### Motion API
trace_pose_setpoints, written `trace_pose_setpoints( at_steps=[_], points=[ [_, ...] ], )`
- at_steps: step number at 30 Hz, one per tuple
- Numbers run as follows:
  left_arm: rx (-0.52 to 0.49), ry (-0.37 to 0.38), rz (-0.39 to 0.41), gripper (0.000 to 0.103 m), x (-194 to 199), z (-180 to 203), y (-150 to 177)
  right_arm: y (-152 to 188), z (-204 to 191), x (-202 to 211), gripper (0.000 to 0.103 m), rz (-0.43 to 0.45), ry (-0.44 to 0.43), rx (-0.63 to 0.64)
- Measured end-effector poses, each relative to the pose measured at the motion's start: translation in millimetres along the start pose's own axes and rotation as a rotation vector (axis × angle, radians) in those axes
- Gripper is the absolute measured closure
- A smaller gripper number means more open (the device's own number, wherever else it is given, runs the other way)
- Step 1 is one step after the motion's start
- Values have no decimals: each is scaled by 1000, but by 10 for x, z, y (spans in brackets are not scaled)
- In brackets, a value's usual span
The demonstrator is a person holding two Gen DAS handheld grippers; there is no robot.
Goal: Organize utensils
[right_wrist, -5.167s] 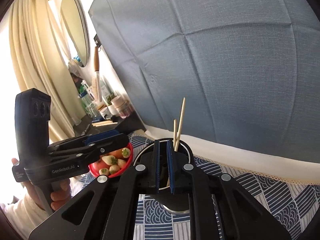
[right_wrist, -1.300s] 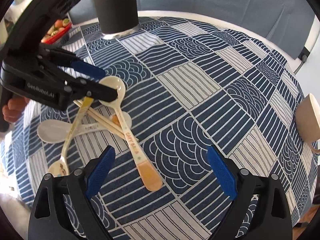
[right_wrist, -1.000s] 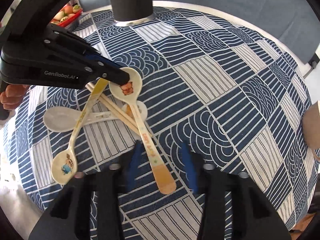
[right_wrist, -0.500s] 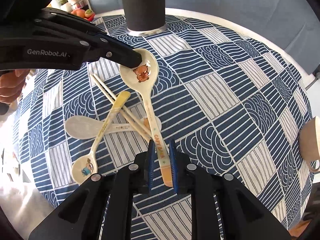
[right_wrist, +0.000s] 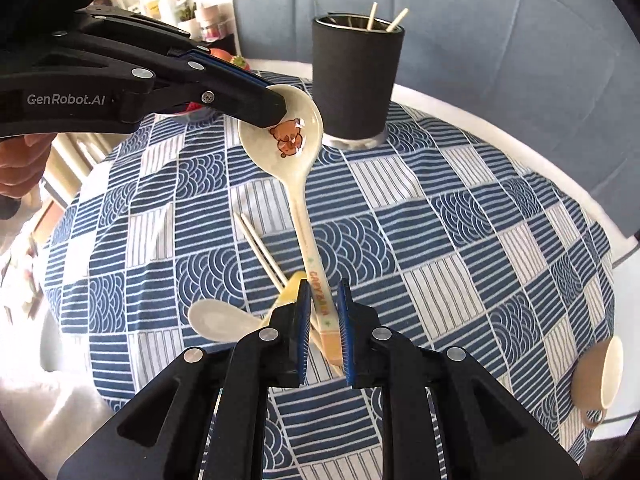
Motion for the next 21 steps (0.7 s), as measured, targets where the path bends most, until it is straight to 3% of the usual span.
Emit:
trace_pose_setpoints(
  at_steps=[11, 21],
  points=[
    [83, -178, 58, 97, 542, -419, -48, -699, -278, 34, 91, 61, -123, 201],
    [186, -308, 52, 96, 764, -535, -169, -1002, -313, 103, 91, 96, -248, 338]
  ],
)
Point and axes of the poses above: each gripper's, at about its wrist camera, not at the fingertips, and x roughly against the way its jaws point, z to its right, y to its underside, the point moved 9 cm from there along -x, roughly the way its jaws point, and after that the axes turned 1 degree about -x, right-handed, at the moved point
